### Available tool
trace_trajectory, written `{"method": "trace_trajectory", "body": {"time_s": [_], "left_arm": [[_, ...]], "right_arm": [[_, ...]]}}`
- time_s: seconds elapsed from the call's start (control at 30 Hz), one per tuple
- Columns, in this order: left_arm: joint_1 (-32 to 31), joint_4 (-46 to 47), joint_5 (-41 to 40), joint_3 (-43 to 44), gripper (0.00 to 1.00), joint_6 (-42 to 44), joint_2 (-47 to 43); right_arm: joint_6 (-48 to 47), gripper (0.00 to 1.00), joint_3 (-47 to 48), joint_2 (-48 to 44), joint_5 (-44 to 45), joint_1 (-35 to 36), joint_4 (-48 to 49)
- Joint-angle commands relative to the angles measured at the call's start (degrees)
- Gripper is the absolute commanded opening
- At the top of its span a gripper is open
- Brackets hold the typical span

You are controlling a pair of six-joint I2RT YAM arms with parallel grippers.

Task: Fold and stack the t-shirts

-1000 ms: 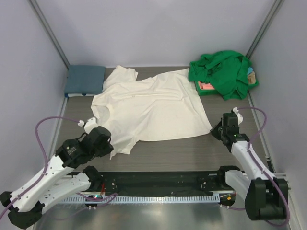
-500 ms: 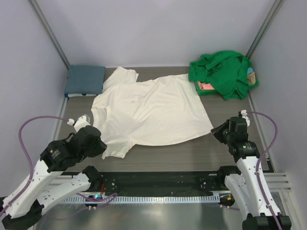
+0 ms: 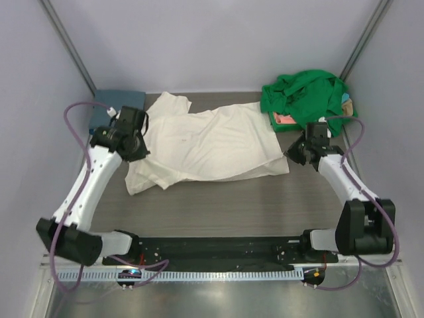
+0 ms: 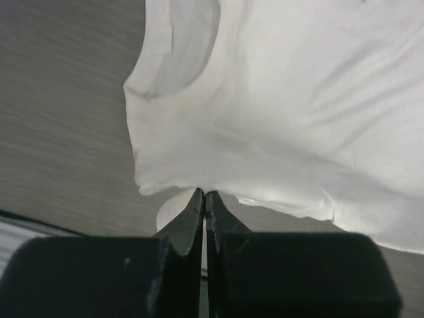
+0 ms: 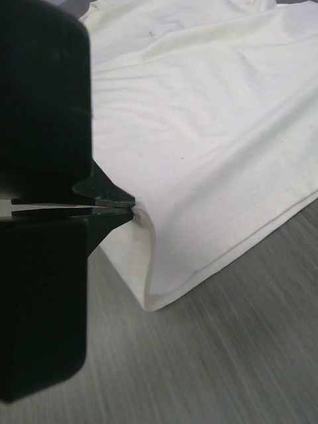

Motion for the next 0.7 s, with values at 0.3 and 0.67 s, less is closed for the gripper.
{"method": "trace_trajectory", "body": {"time_s": [0.3, 0.67], "left_arm": [[11.86, 8.53, 7.09, 23.43, 0.00, 16.36, 35.74], [13.36, 11.60, 5.17, 14.70, 0.62, 6.36, 23.79]], "right_arm": [[0.52, 0.01, 21.11, 27.89, 0.54, 0.23, 8.45], [-3.26, 0.96, 20.55, 25.64, 7.31, -0.03, 4.14]]}}
